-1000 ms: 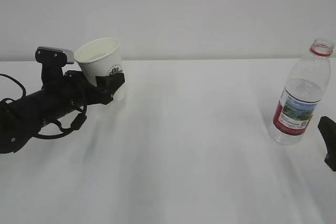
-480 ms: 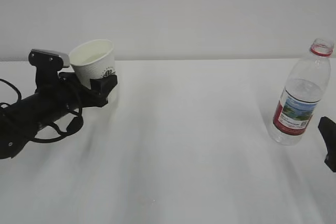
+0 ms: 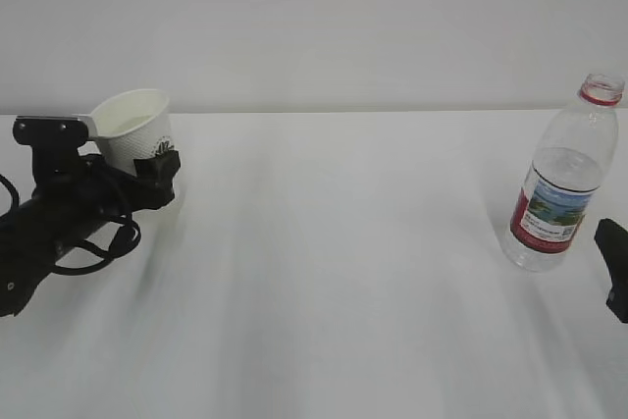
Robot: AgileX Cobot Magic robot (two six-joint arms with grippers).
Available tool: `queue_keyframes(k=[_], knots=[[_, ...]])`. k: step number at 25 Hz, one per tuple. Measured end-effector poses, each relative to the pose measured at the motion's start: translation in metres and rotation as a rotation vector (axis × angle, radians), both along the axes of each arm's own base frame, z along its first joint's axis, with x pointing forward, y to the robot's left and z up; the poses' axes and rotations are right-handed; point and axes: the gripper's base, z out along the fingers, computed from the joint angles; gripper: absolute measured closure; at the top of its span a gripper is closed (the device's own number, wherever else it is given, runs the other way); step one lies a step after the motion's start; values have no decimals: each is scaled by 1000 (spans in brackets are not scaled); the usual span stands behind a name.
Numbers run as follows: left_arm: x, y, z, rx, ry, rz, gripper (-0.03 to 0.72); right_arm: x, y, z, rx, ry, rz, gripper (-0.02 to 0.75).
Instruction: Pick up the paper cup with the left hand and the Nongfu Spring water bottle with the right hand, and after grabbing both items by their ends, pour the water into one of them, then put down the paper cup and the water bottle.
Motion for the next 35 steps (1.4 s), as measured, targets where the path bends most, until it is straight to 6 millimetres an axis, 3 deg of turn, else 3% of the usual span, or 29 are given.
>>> queue_keyframes(k=[7, 18, 35], knots=[[1, 11, -1, -30, 12, 125, 172, 0, 0, 0, -3, 0, 1, 144], [0, 11, -2, -27, 17, 127, 179, 8, 1, 5, -45, -30, 12, 144], [-6, 12, -8, -19, 43, 127, 181, 9, 1, -7, -59, 35, 4, 144]])
